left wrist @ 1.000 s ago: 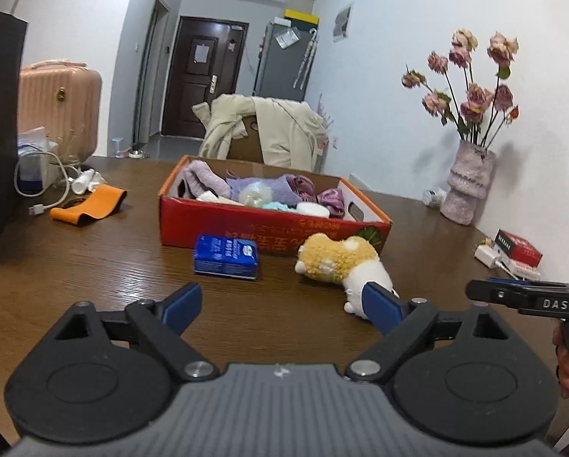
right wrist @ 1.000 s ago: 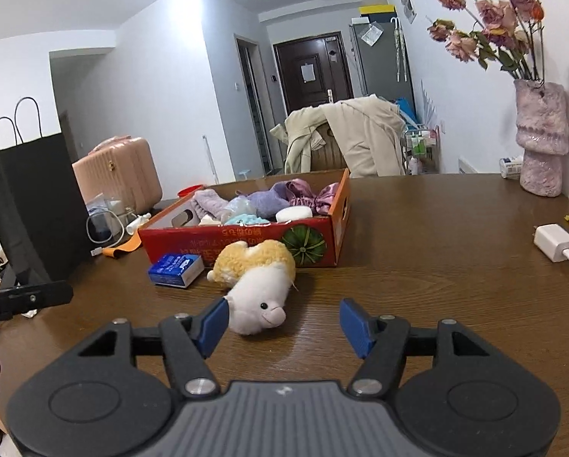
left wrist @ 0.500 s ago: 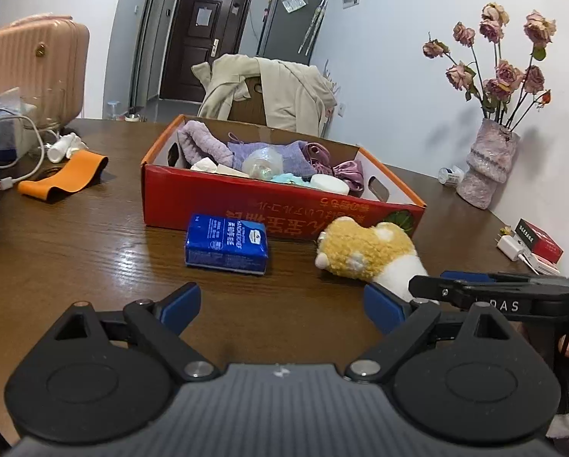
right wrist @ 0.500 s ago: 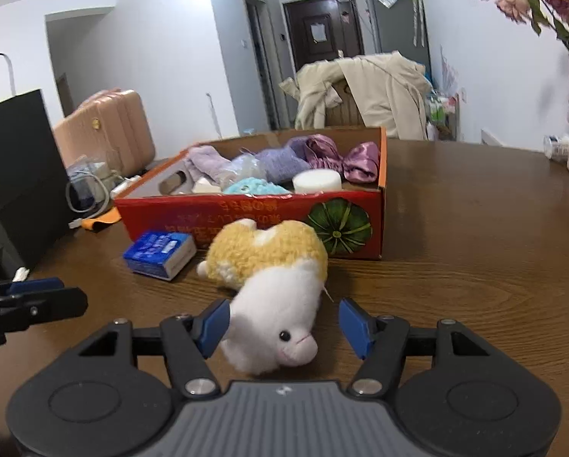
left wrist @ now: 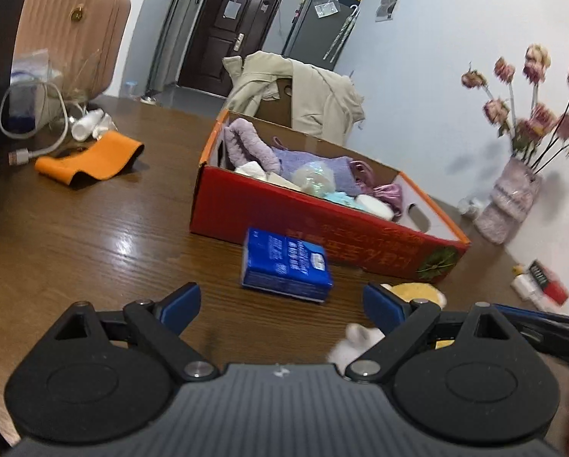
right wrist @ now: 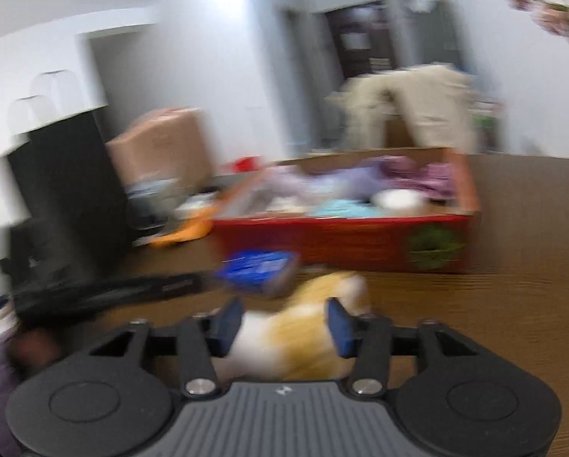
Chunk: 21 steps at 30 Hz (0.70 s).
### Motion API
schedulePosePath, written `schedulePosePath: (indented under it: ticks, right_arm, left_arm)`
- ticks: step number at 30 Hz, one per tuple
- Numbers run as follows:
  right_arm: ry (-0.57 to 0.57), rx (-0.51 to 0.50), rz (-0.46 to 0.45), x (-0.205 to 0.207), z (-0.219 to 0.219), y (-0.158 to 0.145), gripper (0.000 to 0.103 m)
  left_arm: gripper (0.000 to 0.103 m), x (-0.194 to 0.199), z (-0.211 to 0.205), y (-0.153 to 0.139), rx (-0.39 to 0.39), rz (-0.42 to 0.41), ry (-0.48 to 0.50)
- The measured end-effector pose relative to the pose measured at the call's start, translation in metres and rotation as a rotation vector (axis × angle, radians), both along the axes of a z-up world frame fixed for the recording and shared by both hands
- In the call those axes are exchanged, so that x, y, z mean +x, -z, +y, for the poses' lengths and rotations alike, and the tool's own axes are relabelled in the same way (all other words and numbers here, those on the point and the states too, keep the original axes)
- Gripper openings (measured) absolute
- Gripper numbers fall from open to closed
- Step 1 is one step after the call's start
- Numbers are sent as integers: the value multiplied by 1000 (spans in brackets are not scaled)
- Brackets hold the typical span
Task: Organize soft objects
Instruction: 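Grasp the white-and-yellow sheep plush with both grippers and lift it, then lower the sheep plush into the box and open both grippers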
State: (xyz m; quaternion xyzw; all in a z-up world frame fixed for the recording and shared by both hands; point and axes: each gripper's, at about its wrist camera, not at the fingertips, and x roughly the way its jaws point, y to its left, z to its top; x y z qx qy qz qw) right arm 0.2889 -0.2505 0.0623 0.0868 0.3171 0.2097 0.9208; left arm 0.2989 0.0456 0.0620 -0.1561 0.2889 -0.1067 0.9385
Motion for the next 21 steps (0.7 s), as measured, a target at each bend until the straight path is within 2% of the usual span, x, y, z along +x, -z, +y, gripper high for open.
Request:
schedulePosePath:
  ticks: [2, 5, 6, 7, 8, 9, 10, 14, 21]
  right_arm:
    - [44, -23, 41, 15, 2, 8, 57]
    - [29, 13, 96, 24, 9, 19, 57]
    - [26, 25, 108, 24, 12, 23, 55]
    - [32, 25, 116, 23, 14, 26, 54]
    - [37, 27, 127, 23, 14, 29, 53]
    - [36, 41, 135, 21, 11, 30, 48]
    - [35, 49, 139, 17, 11, 29, 46]
    - [63, 12, 122, -8, 5, 20, 44]
    - [86, 64, 124, -17, -14, 30, 44]
  left_arm:
    - [94, -7, 3, -1, -80, 11, 47]
    - [93, -10, 0, 4, -198, 46, 105]
    - [91, -9, -4, 7, -221, 63, 121]
    - [84, -8, -8, 10, -235, 81, 141]
    - [77, -7, -12, 13, -240, 96, 156]
    - [62, -6, -16, 16, -246, 116, 177]
    - [54, -4, -21, 19, -264, 140, 212]
    - [53, -10, -34, 22, -266, 165, 251]
    - [53, -16, -49, 18, -248, 144, 253]
